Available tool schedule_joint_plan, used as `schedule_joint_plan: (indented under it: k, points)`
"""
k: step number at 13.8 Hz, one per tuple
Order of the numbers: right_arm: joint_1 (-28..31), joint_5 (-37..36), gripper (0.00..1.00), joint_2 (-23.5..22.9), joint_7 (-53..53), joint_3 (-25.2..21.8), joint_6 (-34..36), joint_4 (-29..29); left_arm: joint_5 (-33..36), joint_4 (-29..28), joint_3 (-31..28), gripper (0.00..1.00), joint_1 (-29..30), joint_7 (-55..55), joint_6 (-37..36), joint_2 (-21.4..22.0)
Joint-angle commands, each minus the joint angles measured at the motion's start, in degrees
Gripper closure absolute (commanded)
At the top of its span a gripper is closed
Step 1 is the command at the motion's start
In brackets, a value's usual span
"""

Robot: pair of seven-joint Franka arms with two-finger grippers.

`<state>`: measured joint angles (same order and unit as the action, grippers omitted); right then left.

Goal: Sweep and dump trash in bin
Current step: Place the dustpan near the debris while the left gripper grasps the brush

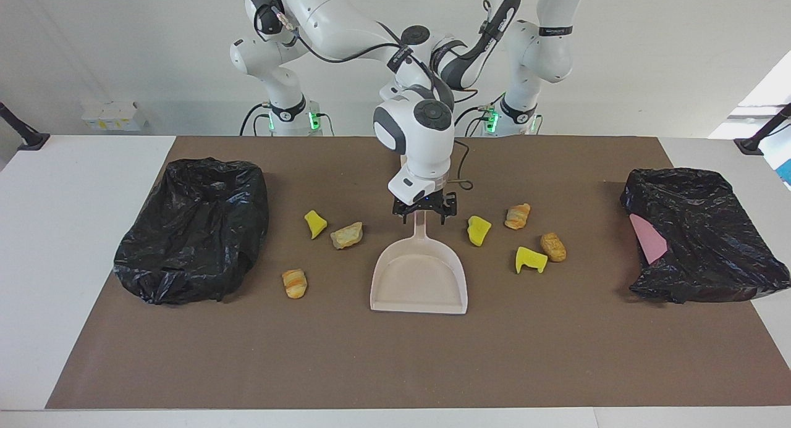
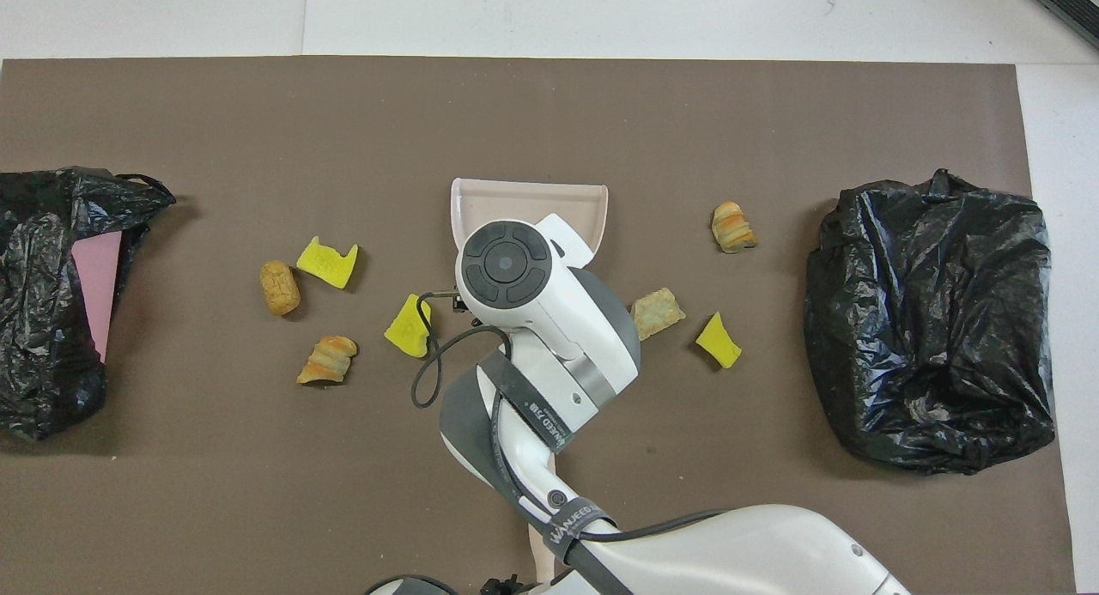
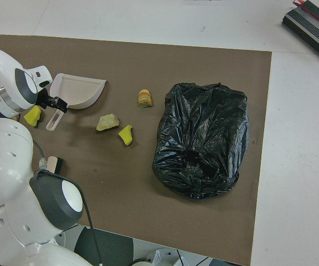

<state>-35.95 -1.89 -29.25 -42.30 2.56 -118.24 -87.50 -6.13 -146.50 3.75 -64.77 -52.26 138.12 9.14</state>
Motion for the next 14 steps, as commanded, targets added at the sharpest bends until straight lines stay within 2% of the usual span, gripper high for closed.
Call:
schedule_joint_plan:
  k: [1, 3, 8, 9, 10, 11, 12, 13, 14]
  points:
    - [-0.4, -0.8, 0.04, -0.6, -1.2, 0.0, -0.2, 0.8, -0.5, -0.8, -0.9, 0.77, -0.8, -0.8, -0.1, 1.1]
    - [-0.5, -0.6, 0.09, -0.5, -1.3, 0.0, -0.1, 0.2, -0.6, -0.7, -1.2, 1.00, -0.3, -0.7, -1.5, 2.1]
    - [-0.4, 0.0, 0.16, 0.2, -1.3, 0.0, 0.6, -2.1, -0.2, -0.7, -1.3, 1.00, 6.1, -0.2, -6.9, 5.7]
    - [-0.4, 0.1, 0.23, 0.2, -1.4, 0.0, 0.6, -2.1, 0.2, -0.7, -1.3, 1.00, 7.6, 0.1, -8.1, 6.1]
    - [-0.4, 0.1, 0.39, 0.2, -1.6, 0.0, 0.8, -2.1, 0.4, -0.7, -1.3, 1.00, 9.3, 0.3, -9.3, 6.9]
    - [-0.4, 0.1, 0.77, 0.2, -1.7, 0.0, 1.3, -2.1, 0.8, -0.8, -1.3, 1.00, 10.5, 0.8, -10.5, 7.4]
    - [-0.4, 0.1, 0.95, 0.2, -2.0, 0.0, 1.4, -2.1, 1.1, -0.8, -1.3, 1.00, 11.5, 1.4, -11.7, 8.1]
    - [-0.4, 0.1, 1.00, 0.3, -2.2, 0.0, 1.4, -2.1, 1.6, -0.8, -1.3, 1.00, 12.9, 2.2, -12.9, 8.5]
    - [-0.4, 0.1, 1.00, 0.3, -2.2, 0.0, 1.6, -2.2, 2.1, -0.8, -1.3, 1.00, 14.1, 2.9, -14.1, 9.1]
